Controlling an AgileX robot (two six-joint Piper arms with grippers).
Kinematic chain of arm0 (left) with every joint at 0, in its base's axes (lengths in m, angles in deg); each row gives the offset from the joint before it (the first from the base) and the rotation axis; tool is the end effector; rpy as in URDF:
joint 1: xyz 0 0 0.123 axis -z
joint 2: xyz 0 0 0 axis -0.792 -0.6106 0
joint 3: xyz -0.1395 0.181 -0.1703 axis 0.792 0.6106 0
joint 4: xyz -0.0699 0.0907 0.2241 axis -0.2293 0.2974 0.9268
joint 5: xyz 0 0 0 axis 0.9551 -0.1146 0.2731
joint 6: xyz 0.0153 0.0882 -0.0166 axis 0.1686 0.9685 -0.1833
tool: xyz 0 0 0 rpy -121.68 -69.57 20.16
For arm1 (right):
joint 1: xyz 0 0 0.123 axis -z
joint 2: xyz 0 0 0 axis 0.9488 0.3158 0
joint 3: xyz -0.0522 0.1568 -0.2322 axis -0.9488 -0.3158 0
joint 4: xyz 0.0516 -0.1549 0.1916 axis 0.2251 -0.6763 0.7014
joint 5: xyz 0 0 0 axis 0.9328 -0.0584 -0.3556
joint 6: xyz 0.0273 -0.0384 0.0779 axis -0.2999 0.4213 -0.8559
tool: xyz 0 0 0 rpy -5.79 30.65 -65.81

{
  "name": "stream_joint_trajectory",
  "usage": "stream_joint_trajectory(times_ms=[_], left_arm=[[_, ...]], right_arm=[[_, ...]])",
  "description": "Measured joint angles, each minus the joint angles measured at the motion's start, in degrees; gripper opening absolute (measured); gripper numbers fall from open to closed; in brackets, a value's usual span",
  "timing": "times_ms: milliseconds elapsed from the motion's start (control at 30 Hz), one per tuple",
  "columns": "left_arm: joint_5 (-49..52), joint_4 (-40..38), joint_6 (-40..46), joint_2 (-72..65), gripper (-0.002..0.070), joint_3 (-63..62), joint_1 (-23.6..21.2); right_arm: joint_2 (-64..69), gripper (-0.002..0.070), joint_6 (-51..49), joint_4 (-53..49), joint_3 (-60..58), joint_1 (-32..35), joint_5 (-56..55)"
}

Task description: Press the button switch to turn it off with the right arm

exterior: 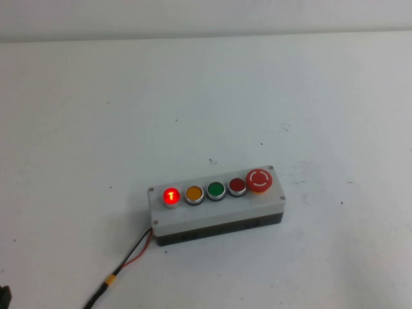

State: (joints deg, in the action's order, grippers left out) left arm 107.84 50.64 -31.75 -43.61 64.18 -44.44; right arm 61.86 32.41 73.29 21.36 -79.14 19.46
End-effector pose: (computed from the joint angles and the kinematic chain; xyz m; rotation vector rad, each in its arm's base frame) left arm 0.0518 -0.0047 0.1695 0.2051 1.8751 -0.0020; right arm 0.0560 0.0095 0.2032 0.4836 1.4933 0.7401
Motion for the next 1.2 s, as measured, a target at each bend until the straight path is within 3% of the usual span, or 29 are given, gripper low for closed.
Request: stream_joint_trajectory(times_ms=[233,467,700,833,1200], left_arm=[[0.00,0.00,0.00,0.00,-0.0002,0.00,0.00],[0.00,0.00,0.00,0.00,-0.0002,0.00,0.00],[0.00,0.00,0.00,0.00,-0.0002,0.00,0.00],[0.00,0.00,0.00,0.00,-0.0002,0.00,0.00],[0.00,0.00,0.00,0.00,-0.0002,0.00,0.00]], right_arm=[[7.78,-0.0016,0.00,-0.31,9.94,0.00,18.44],[30.08,-0.0016,0.00,-12.67,28.23,0.00,42.07],[49.98,-0.0016,4.96,-17.87,42.62,-0.78,51.62],[58.60,-0.0016,5.45,-19.80,50.17,-5.93,52.01],[83.20,-0.0016,-5.40,-35.11,73.26,-31.43,53.95]])
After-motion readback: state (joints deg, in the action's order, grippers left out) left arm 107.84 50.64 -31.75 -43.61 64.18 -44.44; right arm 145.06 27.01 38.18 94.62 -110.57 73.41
